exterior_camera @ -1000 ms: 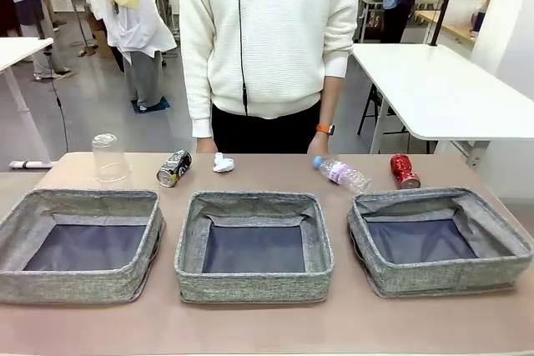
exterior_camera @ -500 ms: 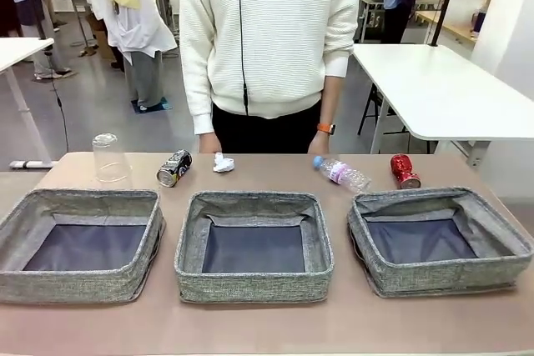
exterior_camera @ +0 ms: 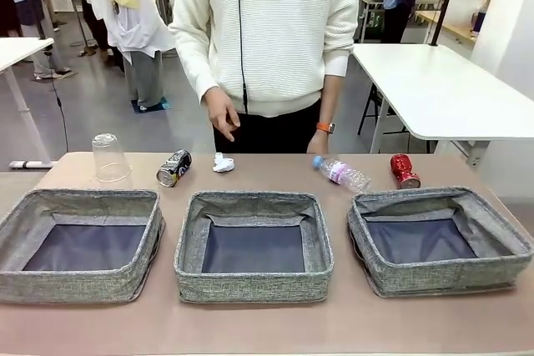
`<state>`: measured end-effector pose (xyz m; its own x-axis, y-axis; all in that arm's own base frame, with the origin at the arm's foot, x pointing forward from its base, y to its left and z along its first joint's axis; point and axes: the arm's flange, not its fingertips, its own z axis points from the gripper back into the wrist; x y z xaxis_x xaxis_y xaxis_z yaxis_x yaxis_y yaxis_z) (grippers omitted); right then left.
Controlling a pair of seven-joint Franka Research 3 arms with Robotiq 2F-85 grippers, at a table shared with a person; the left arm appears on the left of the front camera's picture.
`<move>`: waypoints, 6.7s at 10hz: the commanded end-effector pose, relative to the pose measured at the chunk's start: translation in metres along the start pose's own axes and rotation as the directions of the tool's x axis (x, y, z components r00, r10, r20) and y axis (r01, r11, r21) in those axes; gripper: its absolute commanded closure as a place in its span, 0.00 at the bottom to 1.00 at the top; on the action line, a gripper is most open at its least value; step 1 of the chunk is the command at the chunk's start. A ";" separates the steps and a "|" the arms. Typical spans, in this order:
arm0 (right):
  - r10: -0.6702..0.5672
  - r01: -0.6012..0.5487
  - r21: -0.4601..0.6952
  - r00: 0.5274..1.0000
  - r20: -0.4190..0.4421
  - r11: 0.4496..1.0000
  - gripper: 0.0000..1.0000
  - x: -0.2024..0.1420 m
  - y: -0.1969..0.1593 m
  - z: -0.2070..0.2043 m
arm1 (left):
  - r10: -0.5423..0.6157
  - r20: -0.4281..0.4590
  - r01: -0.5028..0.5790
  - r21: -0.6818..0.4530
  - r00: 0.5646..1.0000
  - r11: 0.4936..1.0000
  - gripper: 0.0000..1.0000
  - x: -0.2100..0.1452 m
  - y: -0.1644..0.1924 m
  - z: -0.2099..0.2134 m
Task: Sort the waste into the appropriate baskets.
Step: Pick up the waste item pointed out by the person.
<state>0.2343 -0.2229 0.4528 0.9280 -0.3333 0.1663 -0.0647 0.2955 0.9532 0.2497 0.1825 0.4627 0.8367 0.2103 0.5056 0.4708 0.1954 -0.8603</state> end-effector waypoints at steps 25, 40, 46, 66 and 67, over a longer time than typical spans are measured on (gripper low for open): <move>0.029 -0.030 0.023 1.000 0.010 0.999 0.00 0.000 0.000 -0.002 | -0.125 -0.549 0.515 0.647 0.826 0.562 0.00 0.075 -0.040 -0.401; 0.029 -0.030 0.023 1.000 0.010 0.999 0.00 0.000 0.000 -0.002 | -0.054 -0.072 0.080 0.982 0.996 0.171 0.00 0.112 0.152 -0.559; 0.029 -0.030 0.023 1.000 0.010 0.999 0.00 0.000 0.000 -0.002 | -0.056 -0.061 0.071 0.977 0.997 0.200 0.00 0.125 0.197 -0.575; 0.029 -0.030 0.023 1.000 0.010 0.999 0.00 0.000 0.000 -0.002 | -0.012 -0.028 0.029 0.985 1.000 0.170 1.00 0.132 0.218 -0.566; 0.029 -0.030 0.023 1.000 0.010 0.999 0.00 0.000 0.000 -0.002 | 0.032 -0.005 -0.001 0.987 0.999 0.159 1.00 0.134 0.200 -0.555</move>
<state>0.2341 -0.2222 0.4515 0.9287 -0.3299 0.1692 -0.0698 0.2927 0.9537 0.6245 -0.2915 0.3046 0.8387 0.1833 0.5127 -0.1664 0.9829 -0.0791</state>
